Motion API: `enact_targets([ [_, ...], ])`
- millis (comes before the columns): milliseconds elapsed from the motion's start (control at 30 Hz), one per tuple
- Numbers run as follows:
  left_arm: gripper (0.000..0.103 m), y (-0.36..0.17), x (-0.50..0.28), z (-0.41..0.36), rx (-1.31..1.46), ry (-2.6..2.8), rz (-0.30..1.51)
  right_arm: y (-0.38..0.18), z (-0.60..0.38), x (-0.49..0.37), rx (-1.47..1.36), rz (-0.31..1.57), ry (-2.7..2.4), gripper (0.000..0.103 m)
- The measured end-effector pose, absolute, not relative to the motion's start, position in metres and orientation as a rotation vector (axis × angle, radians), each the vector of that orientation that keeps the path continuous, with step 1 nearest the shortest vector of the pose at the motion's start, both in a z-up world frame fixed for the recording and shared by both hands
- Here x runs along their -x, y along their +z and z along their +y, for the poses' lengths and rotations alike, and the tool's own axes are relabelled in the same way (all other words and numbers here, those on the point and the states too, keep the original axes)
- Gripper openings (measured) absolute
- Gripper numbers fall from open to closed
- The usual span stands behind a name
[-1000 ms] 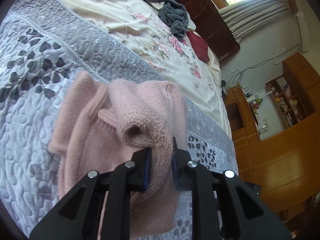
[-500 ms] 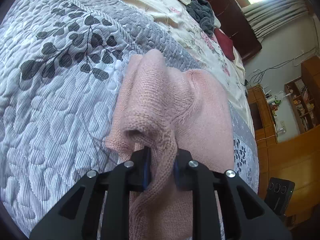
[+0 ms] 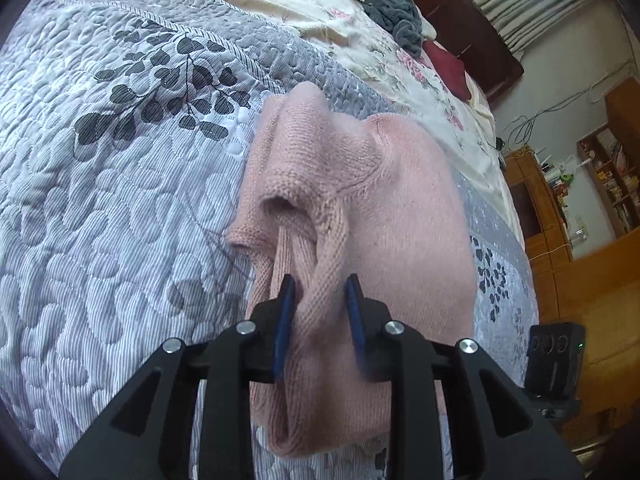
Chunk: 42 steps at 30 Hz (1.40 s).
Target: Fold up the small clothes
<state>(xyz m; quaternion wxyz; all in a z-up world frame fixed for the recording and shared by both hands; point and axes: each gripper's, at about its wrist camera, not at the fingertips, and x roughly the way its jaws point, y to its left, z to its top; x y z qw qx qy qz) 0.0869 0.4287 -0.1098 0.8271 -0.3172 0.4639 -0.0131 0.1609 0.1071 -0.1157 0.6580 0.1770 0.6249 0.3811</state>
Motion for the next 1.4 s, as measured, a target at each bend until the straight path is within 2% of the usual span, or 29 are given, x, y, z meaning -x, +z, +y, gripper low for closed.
enact_targets([
  [100,0.028,-0.118,-0.082,0.424,0.620,-0.010,1.012,-0.112,0.109,-0.157,-0.361,1.412,0.837,0.021],
  [233,0.028,-0.141,-0.079,0.425,0.634,-0.003,1.044,-0.134,0.118,-0.152,-0.240,1.447,0.780,0.021],
  [400,0.030,-0.135,-0.078,0.426,0.630,-0.008,1.051,-0.133,0.117,-0.155,-0.233,1.437,0.784,0.024],
  [467,0.033,-0.122,-0.079,0.430,0.626,-0.002,1.037,-0.129,0.110,-0.153,-0.238,1.427,0.797,0.031],
  [500,0.038,-0.114,-0.080,0.433,0.627,0.001,1.014,-0.125,0.109,-0.153,-0.239,1.416,0.801,0.033],
  [533,0.045,-0.107,-0.080,0.437,0.629,0.008,0.990,-0.121,0.107,-0.152,-0.240,1.403,0.802,0.034],
  [600,0.049,-0.095,-0.089,0.448,0.631,0.039,0.954,-0.114,0.101,-0.150,-0.241,1.378,0.801,0.035],
  [767,0.045,-0.096,-0.122,0.470,0.708,0.068,0.956,-0.109,0.094,-0.150,-0.238,1.359,0.800,0.035],
  [833,0.029,-0.105,-0.133,0.474,0.755,0.051,0.969,-0.110,0.091,-0.149,-0.218,1.358,0.791,0.035],
  [867,0.017,-0.109,-0.137,0.475,0.785,0.029,0.976,-0.111,0.089,-0.148,-0.211,1.359,0.788,0.035],
  [933,0.012,-0.111,-0.139,0.474,0.807,0.029,0.966,-0.113,0.089,-0.147,-0.210,1.363,0.786,0.035],
  [1067,0.010,-0.099,-0.125,0.470,0.769,0.039,0.889,-0.116,0.090,-0.145,-0.219,1.363,0.790,0.035],
  [1267,0.011,-0.133,-0.121,0.472,0.772,0.058,0.986,-0.115,0.100,-0.146,-0.216,1.360,0.788,0.035],
  [1367,0.019,-0.124,-0.122,0.469,0.739,0.044,0.999,-0.111,0.105,-0.149,-0.213,1.356,0.795,0.035],
  [1400,0.029,-0.120,-0.122,0.470,0.739,0.040,1.000,-0.107,0.105,-0.151,-0.215,1.351,0.798,0.035],
])
